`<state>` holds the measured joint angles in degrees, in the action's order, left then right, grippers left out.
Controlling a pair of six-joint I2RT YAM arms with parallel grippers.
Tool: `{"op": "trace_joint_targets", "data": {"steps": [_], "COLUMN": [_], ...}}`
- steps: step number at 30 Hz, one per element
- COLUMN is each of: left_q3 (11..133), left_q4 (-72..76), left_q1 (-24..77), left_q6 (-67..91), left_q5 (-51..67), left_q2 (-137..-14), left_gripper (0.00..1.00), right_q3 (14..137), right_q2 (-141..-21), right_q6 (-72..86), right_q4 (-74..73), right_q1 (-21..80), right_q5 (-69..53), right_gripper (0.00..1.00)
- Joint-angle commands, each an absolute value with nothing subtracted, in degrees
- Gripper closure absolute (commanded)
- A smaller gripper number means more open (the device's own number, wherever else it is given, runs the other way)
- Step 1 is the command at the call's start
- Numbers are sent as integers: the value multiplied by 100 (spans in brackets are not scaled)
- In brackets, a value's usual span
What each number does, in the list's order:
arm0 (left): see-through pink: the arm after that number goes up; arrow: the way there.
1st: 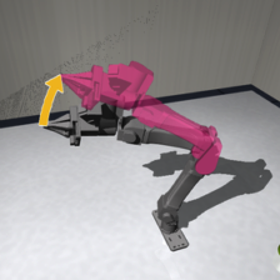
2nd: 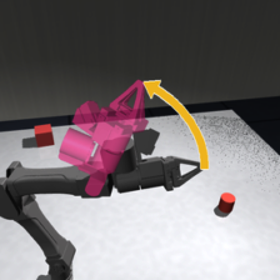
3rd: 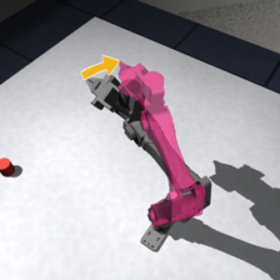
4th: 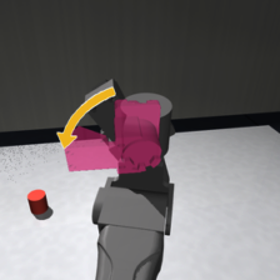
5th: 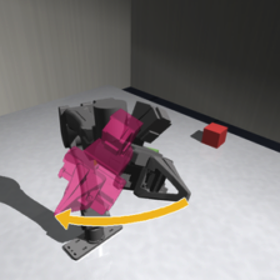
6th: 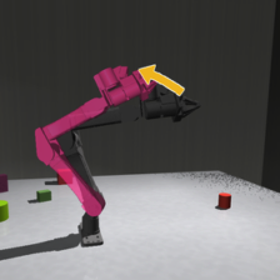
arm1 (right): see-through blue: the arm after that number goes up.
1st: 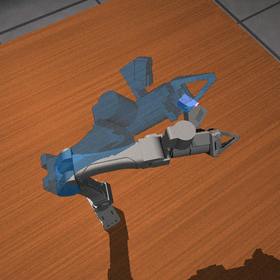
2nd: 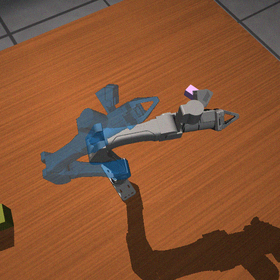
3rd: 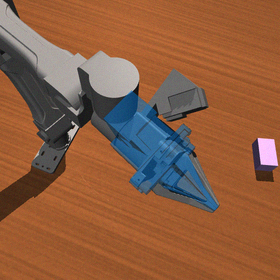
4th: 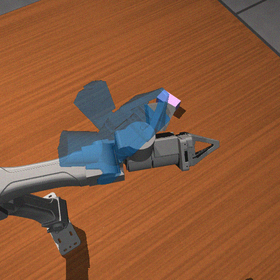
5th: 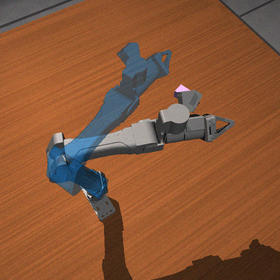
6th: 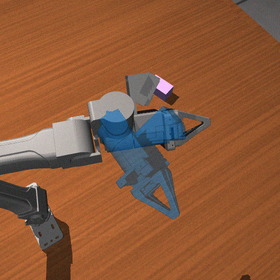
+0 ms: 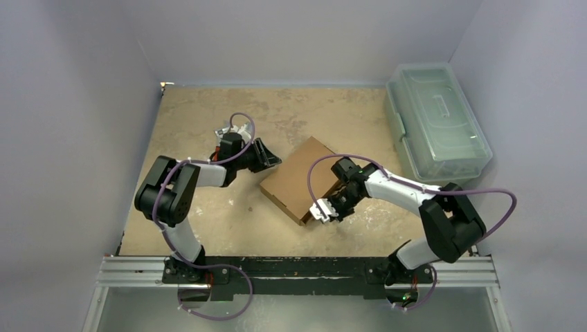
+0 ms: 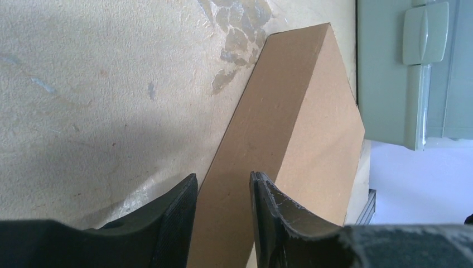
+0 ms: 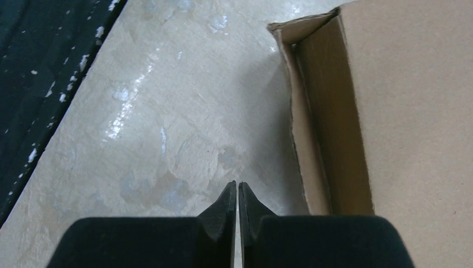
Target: Fold the paper box
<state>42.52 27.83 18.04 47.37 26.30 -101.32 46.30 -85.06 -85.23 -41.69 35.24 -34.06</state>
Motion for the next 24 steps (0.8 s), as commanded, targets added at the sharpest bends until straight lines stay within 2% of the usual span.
{"op": "trace_joint_targets", "data": {"steps": [1,2,4,7,10,13,15,21,24], "left_q3": [4223,4227,4221,4212,4146,4021,3815,3324,3331], "left_q4": [2888,2897,2871,2706,2569,2619,2803,3673,3499], "left_q1": [1815,1819,1819,1827,1911,2068,2331,2795,2751], "left_q6": [4703,4708,4707,4678,4621,4595,4670,5241,5255], "left_q5": [2674,2702,2724,2716,2664,2654,2505,2262,1936], "left_q2": [-10133,-10148,-10144,-10096,-10069,-10094,-10086,-10234,-9966], "left_gripper": [61,61,62,67,75,87,91,92,89], "right_q3": [4680,4623,4522,4559,4665,4639,4746,4463,4937], "right_q2": [-8272,-8249,-8252,-8303,-8489,-8489,-8294,-8167,-8436], "right_q6": [-9270,-9248,-8567,-7834,-7101,-5695,-4975,-5024,-6213], "right_q4": [-4695,-4616,-4060,-3287,-2619,-1242,-685,-866,-2644], "right_q1": [3586,3689,4141,4800,5321,5525,5404,5174,4973], "right_q5": [-3881,-3874,-3511,-3244,-2478,-1334,-999,-1635,-2387], "right_gripper": [91,91,100,100,100,100,100,100,100]}}
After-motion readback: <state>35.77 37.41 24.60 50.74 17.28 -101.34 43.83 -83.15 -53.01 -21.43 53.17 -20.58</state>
